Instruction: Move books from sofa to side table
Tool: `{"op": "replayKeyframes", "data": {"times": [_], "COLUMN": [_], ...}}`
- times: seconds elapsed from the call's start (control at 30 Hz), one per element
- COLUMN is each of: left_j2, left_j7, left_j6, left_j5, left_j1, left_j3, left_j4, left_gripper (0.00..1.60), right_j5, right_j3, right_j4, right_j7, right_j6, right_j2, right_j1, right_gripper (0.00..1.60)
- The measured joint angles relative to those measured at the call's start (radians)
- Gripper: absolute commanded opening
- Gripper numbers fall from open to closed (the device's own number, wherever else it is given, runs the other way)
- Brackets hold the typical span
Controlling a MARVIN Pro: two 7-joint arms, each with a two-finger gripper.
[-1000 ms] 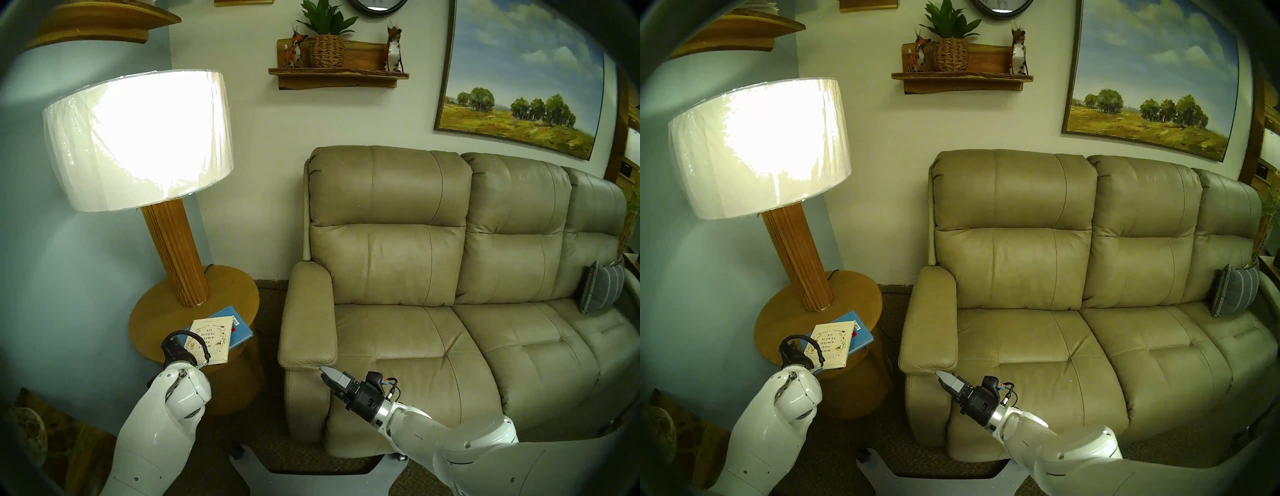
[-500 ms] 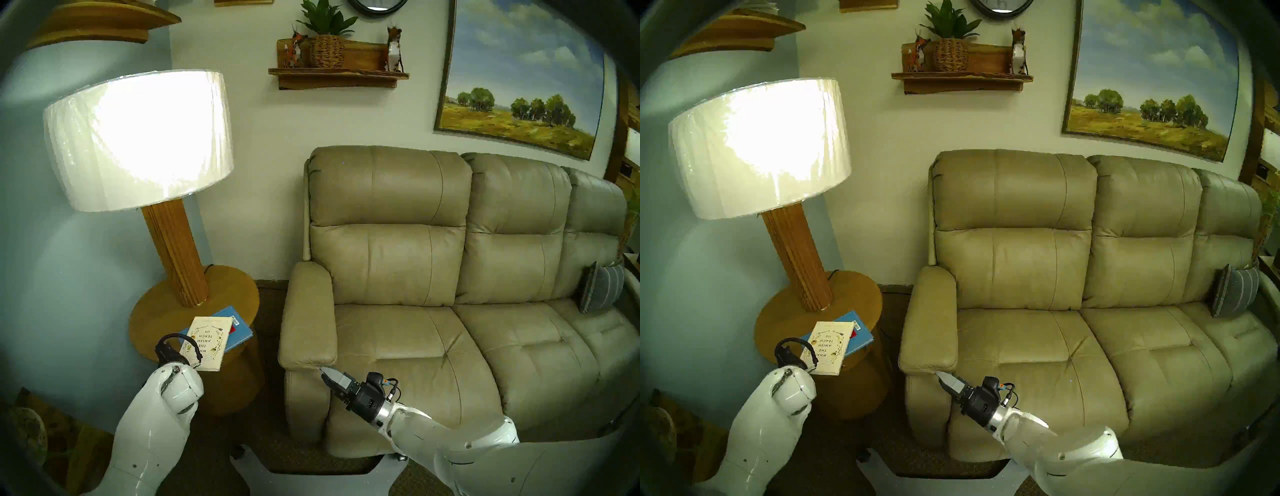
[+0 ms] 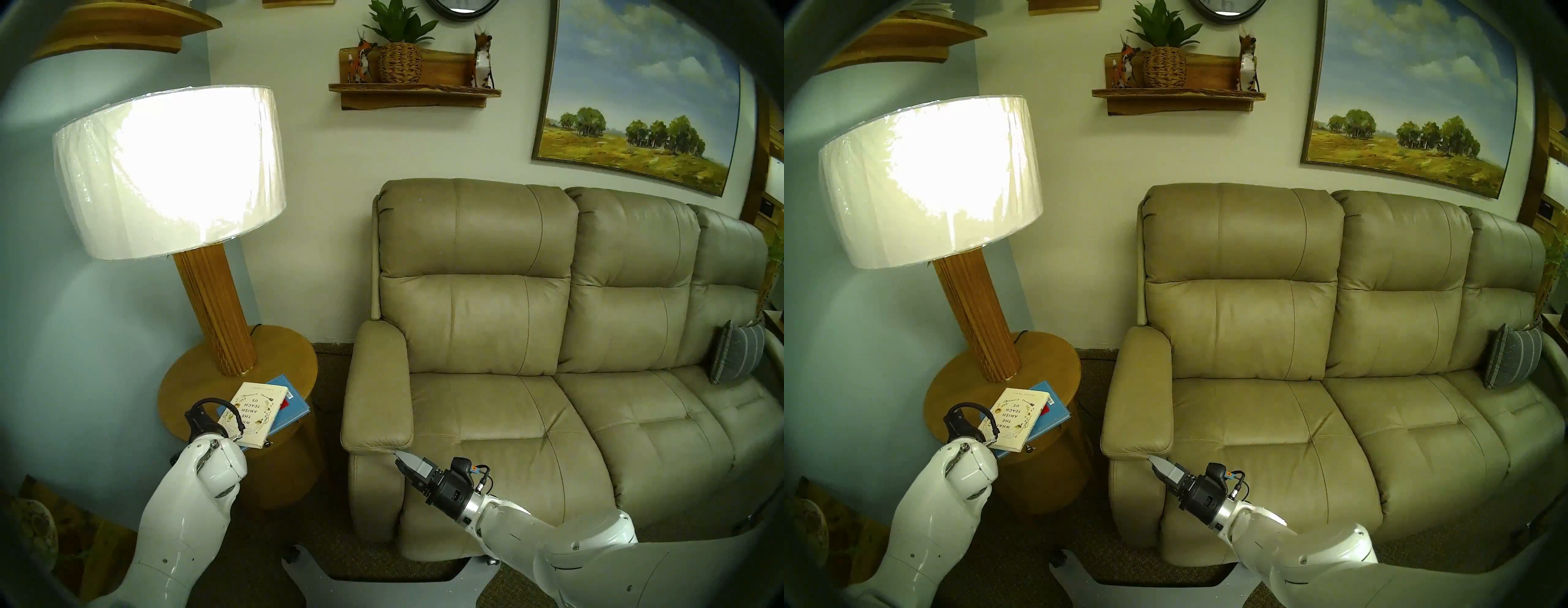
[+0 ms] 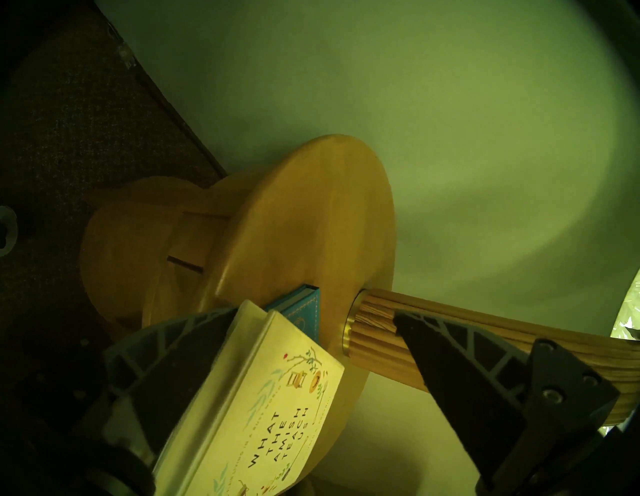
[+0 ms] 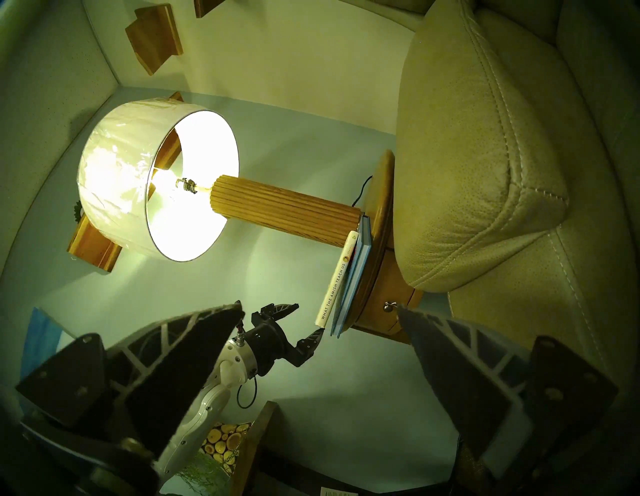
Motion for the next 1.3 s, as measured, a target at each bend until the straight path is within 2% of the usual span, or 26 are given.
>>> {"op": "replayKeyframes", "data": {"times": [0.37, 0.57, 0.77, 0.9, 1.1, 1.3], "left_j2": [-0.033, -0.047, -0.063, -0.083, -0.122, -0.157], "left_j7": [-0.007, -0.063, -0.166, -0.225, -0.321, -0.418], "left_j6": [-0.065, -0.063, -0.049, -0.055, -0.085, -0.110], "left_j5": [0.007, 0.024, 0.116, 0.179, 0.288, 0.372], "left_j1": [0.135, 0.218, 0.298, 0.341, 0.390, 0.401], "left_j3": [-0.022, -0.026, 0.051, 0.100, 0.177, 0.210], "left_j4": [-0.124, -0.195, -0.280, -0.303, -0.282, -0.203], "left_gripper": [1.60, 1.60, 1.60, 1.60, 1.60, 1.60], "right_j5": [0.002, 0.004, 0.007, 0.010, 0.014, 0.020], "right_j3": [0.004, 0.008, 0.014, 0.018, 0.025, 0.034], "right_j4": [0.006, 0.008, 0.009, 0.007, -0.007, -0.024], "right_j7": [0.001, 0.001, 0.001, -0.001, -0.006, -0.018], "right_j6": [0.003, 0.003, 0.004, 0.004, -0.004, -0.024], "right_j2": [0.011, 0.018, 0.025, 0.030, 0.035, 0.036], "right_j1": [-0.006, -0.013, -0.017, -0.016, -0.011, -0.011], "right_gripper": [1.60, 1.60, 1.60, 1.60, 1.60, 1.60]}}
